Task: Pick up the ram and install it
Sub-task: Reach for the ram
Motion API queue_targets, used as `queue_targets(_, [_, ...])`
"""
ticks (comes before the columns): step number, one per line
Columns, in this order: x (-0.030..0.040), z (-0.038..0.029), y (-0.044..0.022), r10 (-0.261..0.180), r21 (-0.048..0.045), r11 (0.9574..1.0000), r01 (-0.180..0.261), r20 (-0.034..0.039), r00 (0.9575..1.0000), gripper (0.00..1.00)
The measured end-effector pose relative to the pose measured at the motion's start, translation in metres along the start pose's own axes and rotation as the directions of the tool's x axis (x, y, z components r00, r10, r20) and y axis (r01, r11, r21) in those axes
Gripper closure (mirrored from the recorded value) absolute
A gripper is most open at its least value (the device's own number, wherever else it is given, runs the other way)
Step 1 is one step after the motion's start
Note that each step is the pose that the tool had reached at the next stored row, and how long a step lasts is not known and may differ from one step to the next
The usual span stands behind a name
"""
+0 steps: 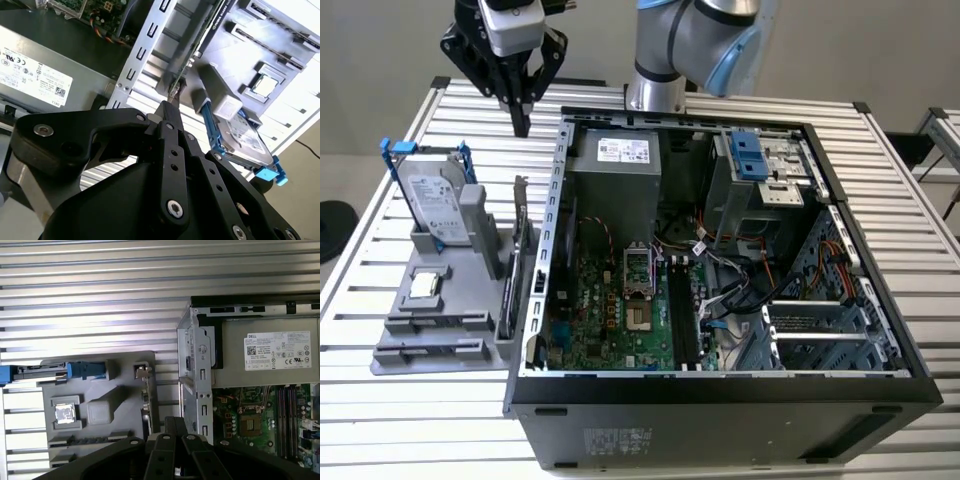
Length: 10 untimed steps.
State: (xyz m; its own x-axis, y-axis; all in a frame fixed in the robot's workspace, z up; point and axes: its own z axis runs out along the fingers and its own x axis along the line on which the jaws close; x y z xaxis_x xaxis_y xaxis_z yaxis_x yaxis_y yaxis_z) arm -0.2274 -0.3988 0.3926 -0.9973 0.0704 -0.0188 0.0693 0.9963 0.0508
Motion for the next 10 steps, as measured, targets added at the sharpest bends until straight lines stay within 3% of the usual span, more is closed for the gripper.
queue_targets(10, [0.0129,-0.0003,-0.0009,0.000,-0.0008,1.0000,0.000,0.0000,1.0000,1.00])
